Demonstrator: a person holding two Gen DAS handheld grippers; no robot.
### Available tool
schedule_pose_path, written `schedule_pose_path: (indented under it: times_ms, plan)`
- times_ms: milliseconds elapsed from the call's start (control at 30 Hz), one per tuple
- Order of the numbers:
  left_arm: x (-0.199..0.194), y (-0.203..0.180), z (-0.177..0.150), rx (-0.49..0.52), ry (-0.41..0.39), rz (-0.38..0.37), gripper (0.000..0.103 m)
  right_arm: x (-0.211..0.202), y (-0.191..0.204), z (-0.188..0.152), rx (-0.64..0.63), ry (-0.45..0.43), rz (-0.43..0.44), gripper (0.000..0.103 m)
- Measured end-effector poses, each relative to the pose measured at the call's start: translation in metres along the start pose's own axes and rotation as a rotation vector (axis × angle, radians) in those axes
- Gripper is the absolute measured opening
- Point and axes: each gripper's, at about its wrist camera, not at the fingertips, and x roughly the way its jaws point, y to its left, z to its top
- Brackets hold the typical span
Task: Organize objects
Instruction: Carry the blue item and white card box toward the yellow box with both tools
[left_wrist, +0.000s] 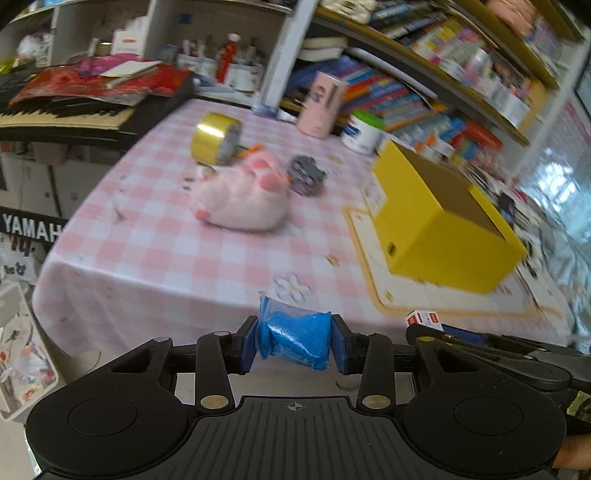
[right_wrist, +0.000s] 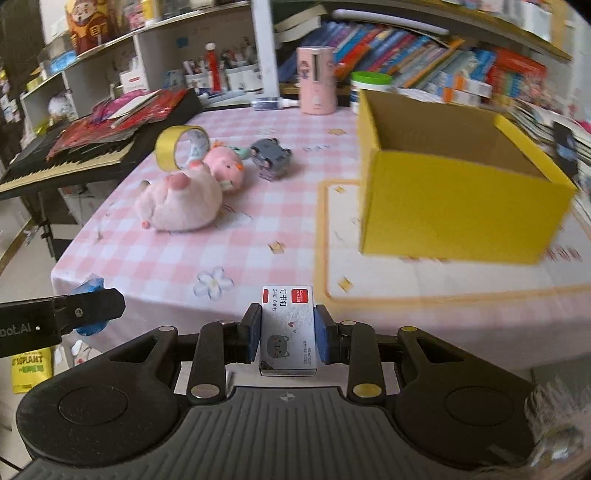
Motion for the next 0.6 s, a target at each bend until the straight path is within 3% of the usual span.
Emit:
schedule_pose_path:
  times_ms: [267, 600]
  plan:
    - [-0.006, -0.029, -0.014, 0.101, 0.032, -0.085, 0.038, -0.035, -0.027, -0.038, 0.127, -0.002, -0.103, 0.028]
    - [0.004, -0.068, -0.013, 0.216, 0.055, -0.172, 0.038, -0.059, -0.054, -0.056, 0.223, 0.000, -0.191, 0.028]
